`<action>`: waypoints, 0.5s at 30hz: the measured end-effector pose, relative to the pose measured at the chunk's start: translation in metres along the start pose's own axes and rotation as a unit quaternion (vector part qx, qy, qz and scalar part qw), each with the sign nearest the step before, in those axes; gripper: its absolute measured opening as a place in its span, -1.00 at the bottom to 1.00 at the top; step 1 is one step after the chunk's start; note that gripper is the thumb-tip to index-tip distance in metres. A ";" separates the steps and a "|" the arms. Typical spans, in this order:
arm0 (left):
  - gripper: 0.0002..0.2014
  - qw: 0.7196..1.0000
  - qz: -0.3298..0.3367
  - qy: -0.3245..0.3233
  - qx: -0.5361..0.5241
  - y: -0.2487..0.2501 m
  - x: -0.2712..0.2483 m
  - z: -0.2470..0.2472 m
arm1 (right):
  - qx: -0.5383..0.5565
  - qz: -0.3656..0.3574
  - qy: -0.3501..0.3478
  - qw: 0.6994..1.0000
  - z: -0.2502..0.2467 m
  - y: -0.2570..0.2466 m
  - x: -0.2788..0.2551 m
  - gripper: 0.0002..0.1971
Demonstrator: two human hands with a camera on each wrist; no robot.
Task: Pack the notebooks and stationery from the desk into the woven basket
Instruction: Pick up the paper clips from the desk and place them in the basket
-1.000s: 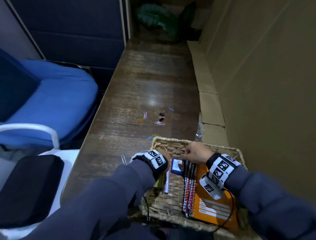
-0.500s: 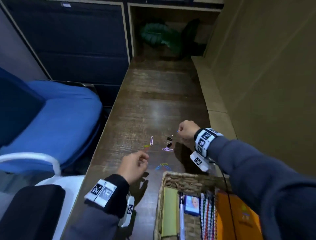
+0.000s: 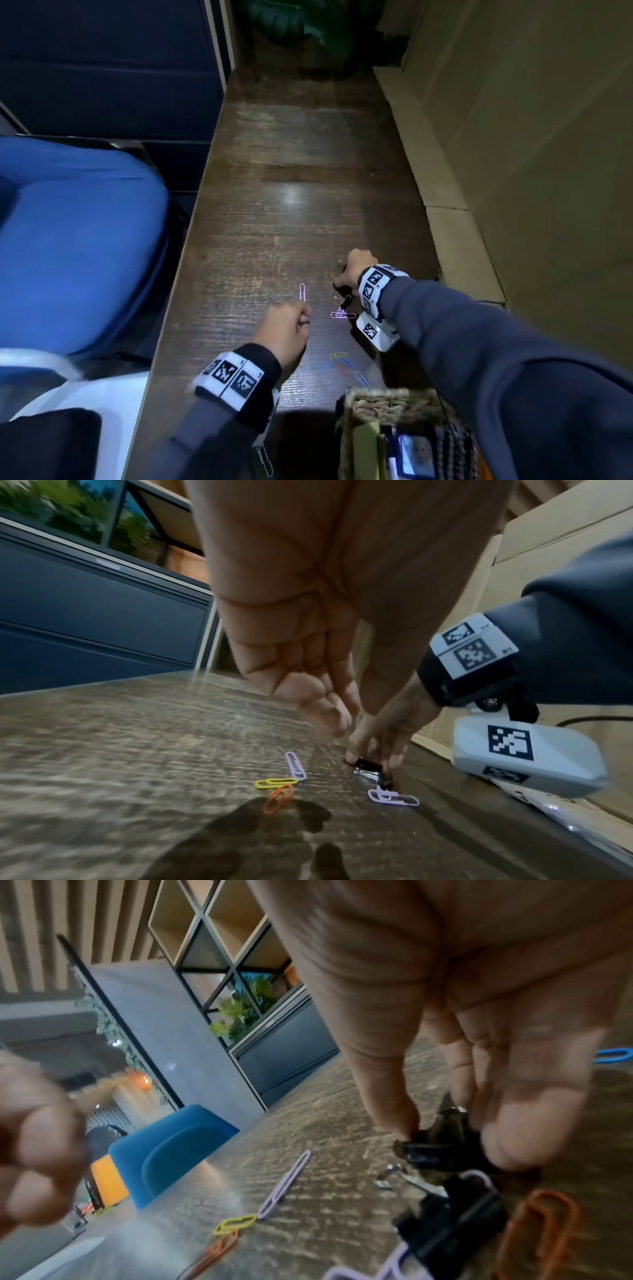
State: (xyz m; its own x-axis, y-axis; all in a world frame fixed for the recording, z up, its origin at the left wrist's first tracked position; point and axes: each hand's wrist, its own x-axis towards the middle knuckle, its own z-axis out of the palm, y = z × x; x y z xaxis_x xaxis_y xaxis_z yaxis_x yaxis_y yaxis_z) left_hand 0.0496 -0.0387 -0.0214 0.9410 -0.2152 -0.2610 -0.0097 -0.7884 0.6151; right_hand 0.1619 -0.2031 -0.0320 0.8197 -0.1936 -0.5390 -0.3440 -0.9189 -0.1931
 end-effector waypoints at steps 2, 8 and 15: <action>-0.79 1.000 0.013 -0.002 -0.004 0.007 0.019 0.007 | 0.001 0.013 -0.005 1.000 0.000 0.000 0.002 -0.60; -0.79 0.999 0.049 -0.008 0.017 0.020 0.060 0.038 | 0.003 0.029 -0.003 1.000 -0.017 0.012 0.002 -0.56; -0.72 0.998 0.042 -0.036 0.038 0.030 0.081 0.057 | 0.098 -0.019 0.051 0.994 -0.061 0.036 -0.038 -0.84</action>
State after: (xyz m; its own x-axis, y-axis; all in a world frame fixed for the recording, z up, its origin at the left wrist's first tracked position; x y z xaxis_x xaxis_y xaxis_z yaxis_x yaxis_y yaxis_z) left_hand 0.1061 -0.1124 -0.0669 0.9090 -0.3206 -0.2662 -0.1147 -0.8067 0.5798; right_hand 0.1461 -0.2500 0.0316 0.8728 -0.2021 -0.4443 -0.3852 -0.8442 -0.3728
